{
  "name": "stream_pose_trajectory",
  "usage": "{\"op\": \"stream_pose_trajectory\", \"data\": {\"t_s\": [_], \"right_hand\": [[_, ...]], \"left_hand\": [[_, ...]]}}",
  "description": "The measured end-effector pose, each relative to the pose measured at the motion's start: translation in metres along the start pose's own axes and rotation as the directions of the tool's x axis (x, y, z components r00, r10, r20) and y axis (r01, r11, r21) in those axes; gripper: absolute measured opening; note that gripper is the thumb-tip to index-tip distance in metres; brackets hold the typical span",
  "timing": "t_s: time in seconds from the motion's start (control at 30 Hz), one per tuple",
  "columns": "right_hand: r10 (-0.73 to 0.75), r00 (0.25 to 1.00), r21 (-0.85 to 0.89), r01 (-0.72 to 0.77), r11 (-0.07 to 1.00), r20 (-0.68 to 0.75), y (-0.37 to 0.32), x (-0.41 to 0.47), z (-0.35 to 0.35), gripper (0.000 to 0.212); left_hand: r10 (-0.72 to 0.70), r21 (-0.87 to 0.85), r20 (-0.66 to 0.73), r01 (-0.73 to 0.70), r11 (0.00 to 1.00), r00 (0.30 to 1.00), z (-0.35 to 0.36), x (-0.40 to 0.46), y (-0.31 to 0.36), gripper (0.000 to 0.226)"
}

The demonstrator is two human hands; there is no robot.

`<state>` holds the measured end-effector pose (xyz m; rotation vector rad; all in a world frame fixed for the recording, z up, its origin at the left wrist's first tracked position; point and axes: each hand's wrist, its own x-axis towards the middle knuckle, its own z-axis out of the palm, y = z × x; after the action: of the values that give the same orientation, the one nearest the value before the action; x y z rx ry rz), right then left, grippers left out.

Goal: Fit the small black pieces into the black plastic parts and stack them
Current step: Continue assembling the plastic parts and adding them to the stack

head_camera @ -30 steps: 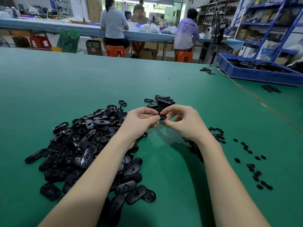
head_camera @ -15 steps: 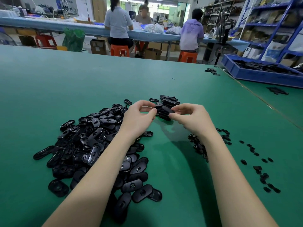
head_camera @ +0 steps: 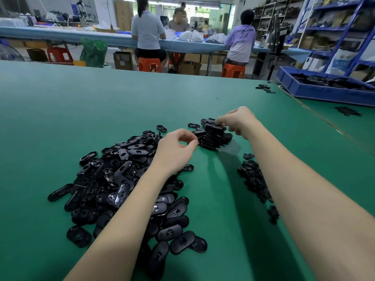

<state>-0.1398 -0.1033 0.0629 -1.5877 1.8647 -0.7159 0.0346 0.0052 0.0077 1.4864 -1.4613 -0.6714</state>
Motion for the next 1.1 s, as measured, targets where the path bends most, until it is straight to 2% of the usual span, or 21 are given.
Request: {"op": "stream_pose_trajectory", "data": {"t_s": [0.07, 0.17, 0.3, 0.47, 0.63, 0.73, 0.83, 1.0, 1.1], "right_hand": [[0.018, 1.0, -0.018, -0.018, 1.0, 0.008, 0.001, 0.004, 0.005, 0.028], [0.008, 1.0, 0.044, -0.007, 0.999, -0.019, 0.009, 0.007, 0.01, 0.042], [-0.017, 0.998, 0.097, 0.023, 0.995, -0.061, 0.021, -0.002, 0.01, 0.019], [-0.096, 0.987, 0.2, 0.121, 0.972, -0.133, 0.037, -0.031, 0.01, 0.011], [-0.173, 0.985, 0.191, 0.168, 0.967, 0.01, 0.053, -0.062, 0.024, 0.008], [-0.194, 0.976, 0.108, 0.183, 0.977, 0.102, 0.062, -0.072, 0.029, 0.006], [-0.235, 0.968, 0.081, 0.229, 0.97, 0.087, 0.063, -0.076, 0.029, 0.008], [-0.249, 0.963, 0.08, 0.242, 0.967, 0.106, 0.06, -0.077, 0.024, 0.009], [-0.24, 0.964, 0.06, 0.234, 0.97, 0.118, 0.063, -0.076, 0.022, 0.009]], "left_hand": [[-0.004, 0.0, -0.001, 0.004, 1.0, 1.0, 0.0, 0.0, -0.001, 0.006], [0.006, 0.015, 0.005, -0.006, 1.0, 1.0, 0.001, 0.0, -0.001, 0.008], [0.007, 0.044, 0.008, -0.008, 0.999, 1.0, 0.001, 0.0, -0.001, 0.012], [0.009, 0.037, 0.006, -0.009, 0.999, 1.0, 0.002, 0.001, -0.002, 0.026], [0.016, 0.052, 0.056, -0.019, 0.998, 0.998, 0.002, 0.001, -0.002, 0.033], [0.05, 0.168, 0.111, -0.068, 0.983, 0.993, -0.003, 0.002, 0.0, 0.03], [0.065, 0.308, 0.195, -0.124, 0.943, 0.979, -0.011, 0.001, 0.004, 0.025], [0.004, 0.414, 0.32, -0.143, 0.899, 0.947, -0.017, -0.002, 0.005, 0.01], [-0.038, 0.437, 0.4, -0.154, 0.886, 0.916, -0.018, -0.003, 0.006, 0.02]]}}
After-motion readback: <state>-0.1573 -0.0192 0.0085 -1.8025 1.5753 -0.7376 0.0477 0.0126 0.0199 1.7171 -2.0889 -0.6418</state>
